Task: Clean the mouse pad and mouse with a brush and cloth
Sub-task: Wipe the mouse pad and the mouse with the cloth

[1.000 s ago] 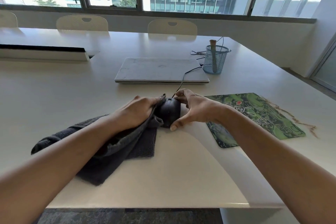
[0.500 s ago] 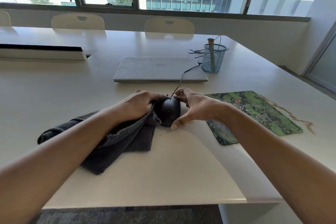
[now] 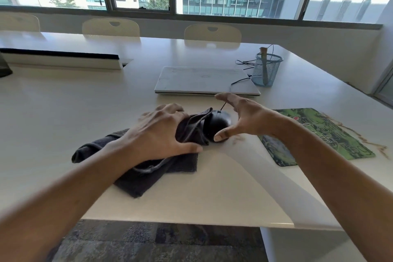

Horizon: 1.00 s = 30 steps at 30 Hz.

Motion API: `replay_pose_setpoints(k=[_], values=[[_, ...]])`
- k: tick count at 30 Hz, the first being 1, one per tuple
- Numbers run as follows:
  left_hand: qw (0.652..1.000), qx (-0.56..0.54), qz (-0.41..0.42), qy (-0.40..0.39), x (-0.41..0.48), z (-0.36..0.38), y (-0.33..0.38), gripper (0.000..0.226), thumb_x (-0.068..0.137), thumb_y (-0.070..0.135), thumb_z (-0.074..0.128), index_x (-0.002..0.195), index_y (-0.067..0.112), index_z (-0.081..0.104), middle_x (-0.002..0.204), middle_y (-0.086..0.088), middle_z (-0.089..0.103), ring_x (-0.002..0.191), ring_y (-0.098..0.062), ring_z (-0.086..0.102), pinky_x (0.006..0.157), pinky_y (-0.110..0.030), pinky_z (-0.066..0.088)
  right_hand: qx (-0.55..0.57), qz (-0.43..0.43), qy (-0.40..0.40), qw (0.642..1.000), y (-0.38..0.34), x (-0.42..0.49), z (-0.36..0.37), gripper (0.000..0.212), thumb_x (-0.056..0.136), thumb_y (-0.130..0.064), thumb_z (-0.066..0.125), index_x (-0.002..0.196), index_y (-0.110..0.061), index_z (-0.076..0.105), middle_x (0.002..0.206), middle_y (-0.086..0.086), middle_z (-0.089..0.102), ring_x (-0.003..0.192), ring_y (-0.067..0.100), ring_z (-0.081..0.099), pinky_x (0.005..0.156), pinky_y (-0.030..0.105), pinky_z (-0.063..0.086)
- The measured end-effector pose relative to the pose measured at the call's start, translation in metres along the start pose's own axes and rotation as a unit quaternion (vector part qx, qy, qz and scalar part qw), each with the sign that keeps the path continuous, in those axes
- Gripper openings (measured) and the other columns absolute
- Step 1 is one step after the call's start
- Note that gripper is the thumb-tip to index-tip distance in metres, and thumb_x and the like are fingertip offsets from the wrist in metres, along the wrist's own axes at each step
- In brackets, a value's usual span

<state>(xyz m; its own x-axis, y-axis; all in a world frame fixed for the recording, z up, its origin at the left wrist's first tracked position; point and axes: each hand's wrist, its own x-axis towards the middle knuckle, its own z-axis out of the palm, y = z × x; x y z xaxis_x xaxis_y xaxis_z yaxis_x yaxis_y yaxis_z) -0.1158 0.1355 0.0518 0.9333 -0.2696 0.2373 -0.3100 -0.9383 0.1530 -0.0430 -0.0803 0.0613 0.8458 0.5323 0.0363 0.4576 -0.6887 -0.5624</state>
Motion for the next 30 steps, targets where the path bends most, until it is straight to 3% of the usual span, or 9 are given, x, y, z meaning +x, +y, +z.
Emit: replay_pose_setpoints(k=[3,6,8,11,14,19,22,26,30], values=[[0.998,0.045,-0.023,-0.022,-0.009,-0.005,0.0,0.084,0.058,0.067,0.064,0.129,0.027,0.045,0.125,0.007,0.049,0.113,-0.016,0.048,0.09,-0.032,0.042,-0.05,-0.066,0.01,0.997,-0.024,0.001,0.012,0.107,0.052,-0.041,0.087,0.143,-0.023,0.032,0.147,-0.005,0.038,0.124,0.0,0.033,0.092,0.003,0.019],[0.998,0.017,-0.045,-0.027,-0.014,-0.015,-0.006,0.074,0.062,0.043,0.072,0.129,0.025,0.045,0.119,0.004,0.057,0.102,-0.018,0.056,0.083,-0.029,0.046,-0.11,-0.121,0.0,0.987,-0.046,0.004,0.027,0.092,0.059,-0.038,0.084,0.138,-0.016,0.041,0.144,-0.001,0.043,0.132,0.011,0.037,0.101,0.011,0.022],[0.997,0.016,-0.063,-0.034,-0.016,-0.022,-0.012,0.067,0.063,0.031,0.072,0.126,0.025,0.048,0.114,0.002,0.062,0.097,-0.02,0.059,0.08,-0.03,0.049,-0.145,-0.148,0.005,0.978,-0.056,0.008,0.033,0.068,0.066,-0.033,0.078,0.127,-0.016,0.054,0.129,0.002,0.057,0.122,0.018,0.049,0.104,0.024,0.034],[0.995,0.033,-0.09,-0.035,-0.019,-0.029,-0.023,0.054,0.064,0.018,0.07,0.116,0.025,0.057,0.104,-0.002,0.067,0.089,-0.022,0.061,0.079,-0.032,0.052,-0.183,-0.143,0.031,0.972,-0.065,0.014,0.036,0.034,0.073,-0.028,0.067,0.106,-0.023,0.066,0.102,0.0,0.069,0.096,0.02,0.06,0.083,0.033,0.049],[0.994,0.023,-0.107,-0.023,-0.019,-0.035,-0.034,0.04,0.066,0.011,0.067,0.104,0.023,0.064,0.091,-0.003,0.066,0.083,-0.022,0.06,0.072,-0.03,0.049,-0.185,-0.155,0.06,0.969,-0.073,0.024,0.038,0.019,0.075,-0.023,0.063,0.093,-0.022,0.067,0.087,0.001,0.068,0.081,0.022,0.059,0.071,0.03,0.047],[0.995,-0.004,-0.1,-0.007,-0.005,-0.068,-0.057,0.015,0.066,0.005,0.064,0.066,0.019,0.059,0.061,0.001,0.056,0.07,-0.023,0.055,0.061,-0.026,0.037,-0.052,-0.153,0.126,0.979,-0.093,0.049,0.034,0.012,0.082,-0.016,0.053,0.074,-0.015,0.062,0.063,-0.007,0.051,0.069,0.016,0.05,0.062,0.021,0.038],[0.997,-0.001,-0.055,0.05,0.008,-0.086,-0.07,0.02,0.066,0.006,0.062,0.08,0.018,0.068,0.077,-0.004,0.066,0.078,-0.022,0.058,0.069,-0.029,0.044,0.006,-0.123,0.145,0.982,-0.101,0.062,0.024,0.013,0.083,-0.017,0.053,0.073,-0.022,0.059,0.06,-0.012,0.048,0.067,0.011,0.046,0.052,0.006,0.032],[0.991,0.058,-0.015,0.122,0.012,-0.067,-0.078,0.029,0.067,0.003,0.055,0.087,0.022,0.065,0.09,-0.003,0.065,0.088,-0.028,0.058,0.073,-0.034,0.045,-0.094,-0.122,0.17,0.973,-0.107,0.066,0.027,0.011,0.073,-0.02,0.061,0.083,-0.02,0.064,0.068,-0.003,0.054,0.072,0.022,0.056,0.064,0.027,0.045],[0.992,0.044,0.016,0.118,-0.018,-0.05,-0.109,0.026,0.066,0.003,0.063,0.084,0.022,0.065,0.082,0.005,0.061,0.083,-0.026,0.06,0.066,-0.028,0.038,-0.081,-0.203,0.156,0.963,-0.126,0.049,0.048,0.013,0.066,-0.021,0.065,0.079,-0.021,0.062,0.068,-0.008,0.054,0.069,0.017,0.055,0.061,0.025,0.043]])
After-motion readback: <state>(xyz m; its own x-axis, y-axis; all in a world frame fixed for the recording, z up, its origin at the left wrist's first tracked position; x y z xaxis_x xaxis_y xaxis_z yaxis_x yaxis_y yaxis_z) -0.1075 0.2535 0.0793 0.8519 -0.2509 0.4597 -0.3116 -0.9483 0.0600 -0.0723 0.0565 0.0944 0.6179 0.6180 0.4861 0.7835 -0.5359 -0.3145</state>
